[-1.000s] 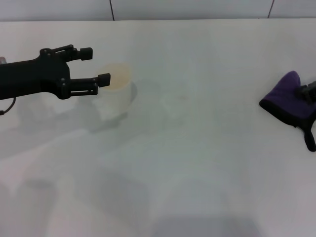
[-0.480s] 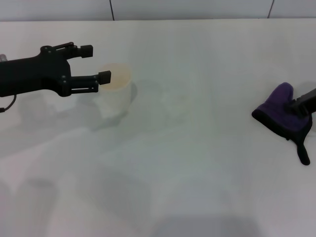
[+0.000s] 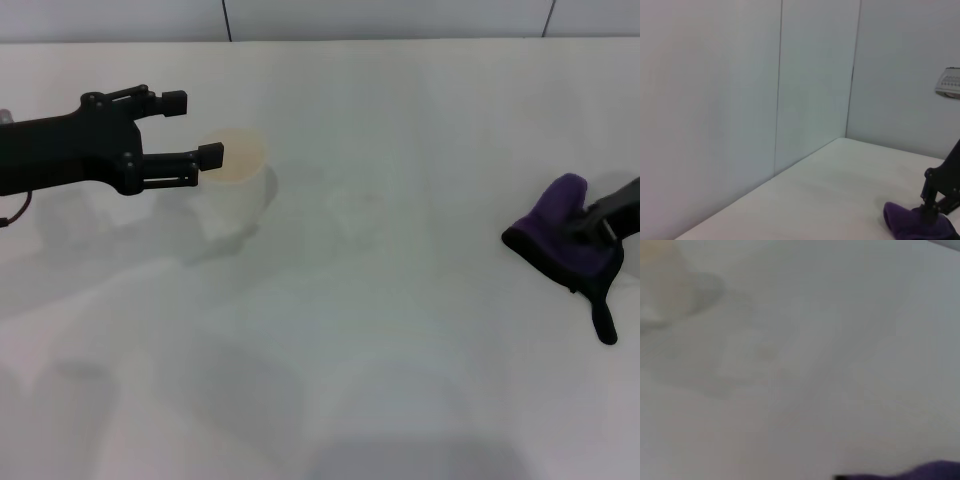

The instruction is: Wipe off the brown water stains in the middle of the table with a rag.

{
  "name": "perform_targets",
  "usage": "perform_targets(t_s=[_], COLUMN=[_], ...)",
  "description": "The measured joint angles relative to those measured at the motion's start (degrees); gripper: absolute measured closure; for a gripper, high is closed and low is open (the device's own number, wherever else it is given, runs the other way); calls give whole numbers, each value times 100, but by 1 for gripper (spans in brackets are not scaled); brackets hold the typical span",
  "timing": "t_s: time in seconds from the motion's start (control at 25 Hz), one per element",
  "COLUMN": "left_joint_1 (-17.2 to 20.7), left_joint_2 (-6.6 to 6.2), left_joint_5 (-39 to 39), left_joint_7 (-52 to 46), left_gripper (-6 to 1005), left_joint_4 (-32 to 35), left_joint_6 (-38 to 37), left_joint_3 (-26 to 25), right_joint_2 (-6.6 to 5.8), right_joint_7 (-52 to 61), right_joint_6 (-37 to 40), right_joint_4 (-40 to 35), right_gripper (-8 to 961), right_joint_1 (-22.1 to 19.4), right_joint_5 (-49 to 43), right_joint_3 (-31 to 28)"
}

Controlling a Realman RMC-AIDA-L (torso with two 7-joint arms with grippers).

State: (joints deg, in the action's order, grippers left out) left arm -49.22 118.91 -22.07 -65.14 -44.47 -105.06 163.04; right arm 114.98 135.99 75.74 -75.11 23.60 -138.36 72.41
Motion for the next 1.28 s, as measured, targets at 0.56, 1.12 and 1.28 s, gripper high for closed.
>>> perform_targets(t_s=[0.56,1.12,1.28], left_joint_1=[20,103,164], left_joint_2=[1,10,10], left_joint_5=[-110,-386,-425], left_joint_7=[4,205,222], left_gripper=[138,138,138], left_joint_4=[0,203,209], left_joint_6=[15,5,-41], left_joint_3=[0,0,0], right_joint_2=[8,16,10], right_joint_7=[-1205,-3331,-3678], right_joint_6=[459,109,-43], right_joint_4=[-303,298,579], right_gripper=[408,389,391], right_joint_1=[-318,-403,-356], right_joint_5=[1262,2799,3118], right_joint_3=[-258,-325,-382])
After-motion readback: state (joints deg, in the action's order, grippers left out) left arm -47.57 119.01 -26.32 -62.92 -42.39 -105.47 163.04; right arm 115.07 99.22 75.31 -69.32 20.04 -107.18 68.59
